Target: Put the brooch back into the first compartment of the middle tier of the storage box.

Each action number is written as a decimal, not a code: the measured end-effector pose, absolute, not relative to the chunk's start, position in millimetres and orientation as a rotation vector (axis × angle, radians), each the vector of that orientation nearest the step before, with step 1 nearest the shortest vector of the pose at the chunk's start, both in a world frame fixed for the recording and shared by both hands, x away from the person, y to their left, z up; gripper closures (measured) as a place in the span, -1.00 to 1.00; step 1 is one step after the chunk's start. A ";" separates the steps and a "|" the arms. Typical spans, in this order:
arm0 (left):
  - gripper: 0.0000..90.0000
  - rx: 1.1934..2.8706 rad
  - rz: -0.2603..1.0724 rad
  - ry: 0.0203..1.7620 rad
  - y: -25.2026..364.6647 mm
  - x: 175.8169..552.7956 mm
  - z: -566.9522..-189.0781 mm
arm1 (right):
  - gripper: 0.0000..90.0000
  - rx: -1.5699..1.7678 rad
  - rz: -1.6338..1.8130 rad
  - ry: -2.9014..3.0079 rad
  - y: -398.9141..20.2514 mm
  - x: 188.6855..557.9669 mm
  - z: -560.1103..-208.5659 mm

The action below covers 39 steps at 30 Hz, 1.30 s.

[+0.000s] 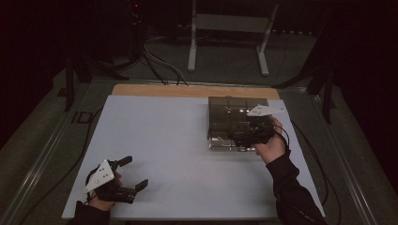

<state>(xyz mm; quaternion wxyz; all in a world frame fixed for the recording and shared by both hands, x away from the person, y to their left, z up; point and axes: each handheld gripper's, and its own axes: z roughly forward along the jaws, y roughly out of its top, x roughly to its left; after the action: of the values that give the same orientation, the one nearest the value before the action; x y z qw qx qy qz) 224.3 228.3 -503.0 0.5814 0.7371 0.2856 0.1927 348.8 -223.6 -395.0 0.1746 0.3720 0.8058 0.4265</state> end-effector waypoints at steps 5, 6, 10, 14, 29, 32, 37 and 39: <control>-0.99 1.721 0.450 0.664 228.3 223.5 -502.7 | -1.00 1.048 1.242 2.257 -231.7 341.0 -393.2; -0.99 1.721 0.448 0.663 228.2 223.4 -502.5 | -1.00 1.046 1.248 2.254 -233.4 339.5 -393.2; -0.99 1.715 0.448 0.665 227.9 222.9 -502.4 | -1.00 1.041 1.247 2.255 -238.9 334.4 -395.9; -0.99 1.717 0.445 0.664 227.7 223.2 -502.2 | -1.00 1.044 1.247 2.255 -244.2 328.3 -401.5; -0.99 1.719 0.451 0.659 228.1 222.8 -502.2 | -1.00 1.059 1.286 2.249 -261.1 306.4 -435.5; -0.99 1.718 0.451 0.664 228.5 222.8 -502.4 | -1.00 1.061 1.302 2.249 -264.6 302.4 -441.8; -0.99 1.721 0.452 0.659 227.6 222.4 -502.3 | -1.00 1.056 1.295 2.256 -270.1 295.5 -452.3; -0.99 1.724 0.453 0.655 227.4 222.1 -502.2 | -1.00 1.057 1.295 2.254 -272.3 292.2 -457.3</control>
<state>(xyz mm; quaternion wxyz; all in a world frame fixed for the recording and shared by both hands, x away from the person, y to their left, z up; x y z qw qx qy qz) 222.1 227.4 -502.2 0.5820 0.7382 0.2804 0.1941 292.2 -272.3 -457.3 0.1672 0.3713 0.7919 0.4550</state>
